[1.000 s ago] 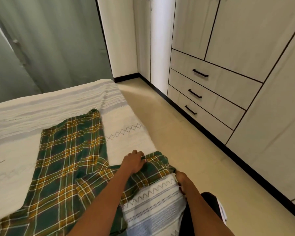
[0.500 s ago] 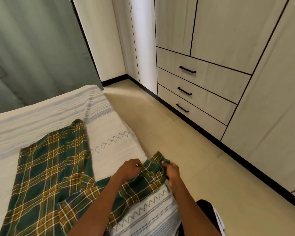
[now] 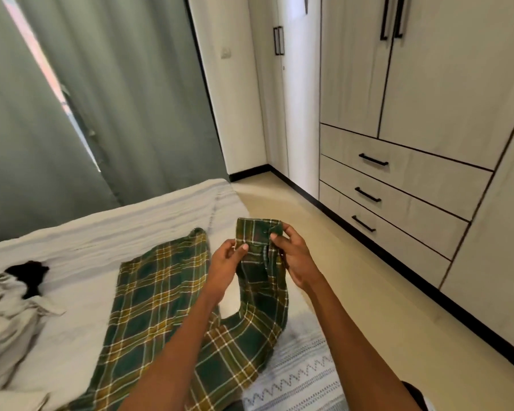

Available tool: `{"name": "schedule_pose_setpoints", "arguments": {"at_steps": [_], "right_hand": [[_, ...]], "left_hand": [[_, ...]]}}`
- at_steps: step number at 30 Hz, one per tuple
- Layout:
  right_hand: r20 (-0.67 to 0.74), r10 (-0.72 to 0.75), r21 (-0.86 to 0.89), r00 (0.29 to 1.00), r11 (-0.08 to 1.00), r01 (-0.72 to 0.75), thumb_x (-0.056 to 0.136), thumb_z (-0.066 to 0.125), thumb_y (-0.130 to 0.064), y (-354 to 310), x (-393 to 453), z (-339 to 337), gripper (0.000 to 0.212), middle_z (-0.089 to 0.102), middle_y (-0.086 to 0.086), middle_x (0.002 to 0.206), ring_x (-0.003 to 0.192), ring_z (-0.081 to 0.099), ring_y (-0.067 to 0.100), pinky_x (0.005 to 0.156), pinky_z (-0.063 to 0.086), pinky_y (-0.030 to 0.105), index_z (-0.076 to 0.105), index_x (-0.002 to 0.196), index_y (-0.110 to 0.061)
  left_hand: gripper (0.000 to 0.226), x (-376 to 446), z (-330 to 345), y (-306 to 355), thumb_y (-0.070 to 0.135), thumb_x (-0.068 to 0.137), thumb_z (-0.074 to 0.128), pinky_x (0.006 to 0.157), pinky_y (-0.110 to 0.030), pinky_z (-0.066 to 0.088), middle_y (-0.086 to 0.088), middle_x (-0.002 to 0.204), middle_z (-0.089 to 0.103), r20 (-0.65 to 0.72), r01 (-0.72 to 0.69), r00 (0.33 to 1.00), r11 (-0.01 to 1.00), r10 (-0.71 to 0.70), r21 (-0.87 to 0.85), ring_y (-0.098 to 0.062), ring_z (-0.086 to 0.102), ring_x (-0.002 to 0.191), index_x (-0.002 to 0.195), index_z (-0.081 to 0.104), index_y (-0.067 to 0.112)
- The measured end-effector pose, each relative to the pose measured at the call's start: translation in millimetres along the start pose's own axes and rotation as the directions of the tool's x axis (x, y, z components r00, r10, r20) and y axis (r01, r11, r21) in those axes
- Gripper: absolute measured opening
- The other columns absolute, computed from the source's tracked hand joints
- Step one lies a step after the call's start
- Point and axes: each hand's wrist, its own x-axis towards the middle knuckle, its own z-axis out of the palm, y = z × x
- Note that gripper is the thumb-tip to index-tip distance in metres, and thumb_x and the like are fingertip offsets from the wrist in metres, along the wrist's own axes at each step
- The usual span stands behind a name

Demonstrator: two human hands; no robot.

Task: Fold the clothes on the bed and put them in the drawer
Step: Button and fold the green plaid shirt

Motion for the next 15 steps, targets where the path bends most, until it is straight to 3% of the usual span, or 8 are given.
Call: {"name": "schedule_pose_setpoints", "arguments": {"at_steps": [5,7,9,12,15], "right_hand": [[0.027,-0.098,-0.220,0.995,0.970,0.101,0.103,0.053,-0.030,-37,3,78,0.021,0.072,-0.003,0.110,0.099,0.071,0.017,0.075,0.060,0.028,0.059,0.122,-0.023],[0.030,-0.142,-0.278,0.989,0.950,0.145,0.104,0.053,-0.031,-47,7,108,0.024,0.071,-0.002,0.115,0.099,0.071,0.014,0.077,0.061,0.029,0.061,0.124,-0.022],[0.068,-0.162,-0.334,0.984,0.926,0.175,0.104,0.052,-0.033,-52,10,142,0.029,0.069,-0.001,0.122,0.105,0.069,0.016,0.088,0.060,0.037,0.062,0.129,-0.022],[0.142,-0.121,-0.383,0.982,0.908,0.167,0.103,0.053,-0.036,-55,13,181,0.030,0.069,-0.001,0.121,0.105,0.068,0.017,0.094,0.057,0.043,0.063,0.127,-0.021],[0.187,0.007,-0.208,0.982,0.978,0.033,0.101,0.057,-0.033,-60,19,206,0.030,0.074,0.003,0.109,0.096,0.073,0.020,0.091,0.059,0.041,0.065,0.124,-0.015]], "left_hand": [[0.022,-21,-64,55,0.040,0.100,0.053,0.081,-0.026,0.058,0.005,0.107,0.068,-0.215,-0.128,0.959,0.961,0.182,0.245,-0.012,0.068,0.095,0.115,0.061,0.024],[0.023,-27,-90,72,0.039,0.101,0.051,0.082,-0.029,0.056,0.006,0.104,0.067,-0.256,-0.085,0.946,0.916,0.197,0.392,-0.013,0.065,0.092,0.109,0.063,0.021],[0.026,-35,-119,88,0.035,0.101,0.054,0.082,-0.037,0.058,-0.002,0.100,0.071,-0.278,0.088,0.960,0.924,0.021,0.372,-0.020,0.068,0.087,0.099,0.067,0.013],[0.027,-53,-157,103,0.031,0.097,0.061,0.080,-0.041,0.061,-0.013,0.094,0.076,-0.207,0.332,0.931,0.932,-0.300,0.144,-0.028,0.073,0.084,0.098,0.071,0.006],[0.029,-61,-187,105,0.035,0.096,0.063,0.082,-0.040,0.061,-0.011,0.095,0.077,-0.172,0.370,0.915,0.929,-0.364,-0.002,-0.028,0.074,0.087,0.102,0.072,0.009]]}}
